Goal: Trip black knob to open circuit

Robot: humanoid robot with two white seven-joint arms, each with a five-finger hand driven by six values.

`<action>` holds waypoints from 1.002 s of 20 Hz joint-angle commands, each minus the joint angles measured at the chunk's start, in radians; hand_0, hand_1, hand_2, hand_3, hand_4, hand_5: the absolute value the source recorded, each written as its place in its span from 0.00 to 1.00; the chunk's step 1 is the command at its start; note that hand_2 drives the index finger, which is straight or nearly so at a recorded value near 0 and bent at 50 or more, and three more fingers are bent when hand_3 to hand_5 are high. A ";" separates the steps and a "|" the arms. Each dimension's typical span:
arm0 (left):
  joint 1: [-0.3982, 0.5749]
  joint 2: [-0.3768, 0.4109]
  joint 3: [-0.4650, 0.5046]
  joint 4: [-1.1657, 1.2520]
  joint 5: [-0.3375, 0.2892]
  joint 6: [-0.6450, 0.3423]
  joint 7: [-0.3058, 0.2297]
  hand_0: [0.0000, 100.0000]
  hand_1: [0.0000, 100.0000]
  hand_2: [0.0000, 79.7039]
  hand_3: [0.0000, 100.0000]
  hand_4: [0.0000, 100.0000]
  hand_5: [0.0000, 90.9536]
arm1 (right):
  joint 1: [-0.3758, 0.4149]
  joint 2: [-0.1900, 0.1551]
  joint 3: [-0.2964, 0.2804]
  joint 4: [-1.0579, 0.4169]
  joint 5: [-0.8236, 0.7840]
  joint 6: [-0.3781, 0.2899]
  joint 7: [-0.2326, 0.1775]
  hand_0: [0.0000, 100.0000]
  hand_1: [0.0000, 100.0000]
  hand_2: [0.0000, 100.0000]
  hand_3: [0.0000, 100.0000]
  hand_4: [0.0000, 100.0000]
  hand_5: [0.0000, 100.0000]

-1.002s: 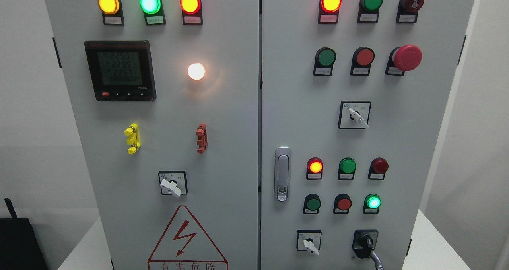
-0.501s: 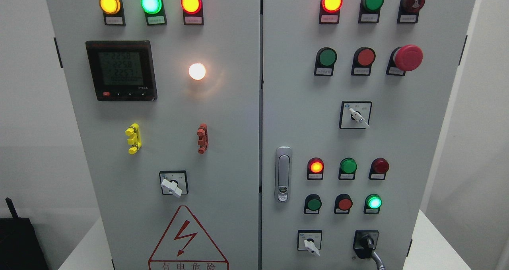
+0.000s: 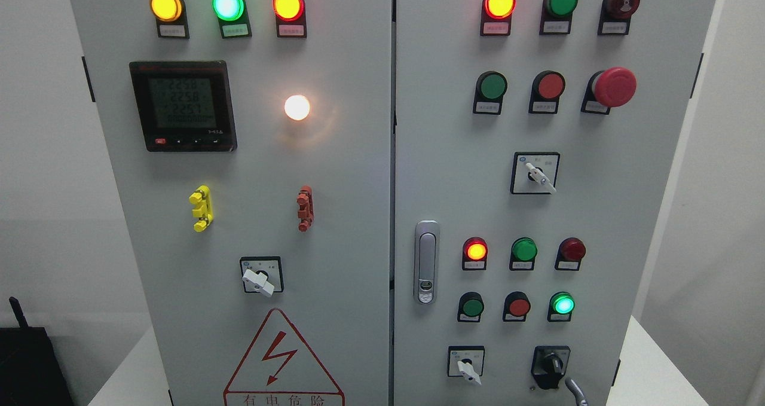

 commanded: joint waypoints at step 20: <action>-0.002 0.000 0.001 0.000 0.002 -0.002 0.000 0.12 0.39 0.00 0.00 0.00 0.00 | 0.031 0.008 -0.007 -0.053 -0.013 -0.013 -0.007 0.73 0.79 0.00 1.00 0.94 0.86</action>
